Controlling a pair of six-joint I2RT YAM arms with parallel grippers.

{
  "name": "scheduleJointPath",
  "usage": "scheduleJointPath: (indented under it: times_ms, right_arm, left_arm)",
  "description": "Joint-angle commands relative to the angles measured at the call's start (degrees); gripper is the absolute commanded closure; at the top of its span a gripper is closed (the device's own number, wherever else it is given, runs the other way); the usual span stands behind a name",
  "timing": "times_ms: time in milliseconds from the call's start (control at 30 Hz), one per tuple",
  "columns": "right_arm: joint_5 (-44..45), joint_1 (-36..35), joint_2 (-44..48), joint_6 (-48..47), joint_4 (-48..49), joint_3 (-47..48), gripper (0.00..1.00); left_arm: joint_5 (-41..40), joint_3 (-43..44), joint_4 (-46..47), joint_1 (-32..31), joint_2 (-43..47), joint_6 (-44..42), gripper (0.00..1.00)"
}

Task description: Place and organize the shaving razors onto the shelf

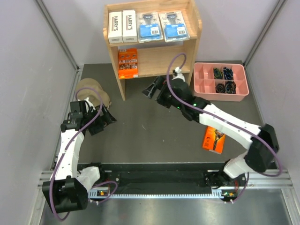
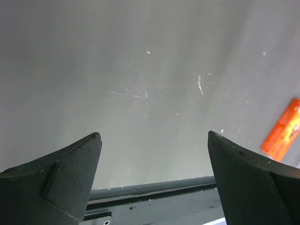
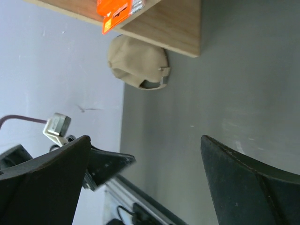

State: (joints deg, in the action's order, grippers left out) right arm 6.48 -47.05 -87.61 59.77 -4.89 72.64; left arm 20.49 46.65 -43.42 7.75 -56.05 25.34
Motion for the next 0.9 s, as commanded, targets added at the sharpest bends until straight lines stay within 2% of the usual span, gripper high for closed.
scheduleJointPath:
  times_ms: [0,200,400,500,733,867]
  right_arm:
    - [4.59,2.22,9.99,-7.55,-14.43,-3.54,0.01]
    - [6.35,8.01,24.22,-9.93,-24.2,-13.29,0.01]
    - [0.47,19.44,33.72,-11.6,-33.24,-20.6,0.01]
    - [-1.99,23.92,37.5,-12.92,-34.58,-22.8,0.01]
    - [-1.73,26.65,36.56,-15.12,-37.92,-22.37,0.01]
    - [-7.96,34.11,34.97,-15.82,-37.04,-26.14,0.02]
  left_arm:
    - [4.91,0.37,3.78,-0.19,-0.46,-0.47,0.01]
    - [9.04,0.37,6.68,-0.19,-0.81,0.32,0.01]
    - [12.38,-0.25,9.05,-0.1,-1.95,2.43,0.01]
    - [13.08,-0.51,9.58,-0.19,-2.39,3.22,0.01]
    - [14.31,-0.69,9.76,-0.28,-3.19,3.22,0.01]
    - [15.54,-1.3,10.11,-0.36,-3.19,3.92,0.01]
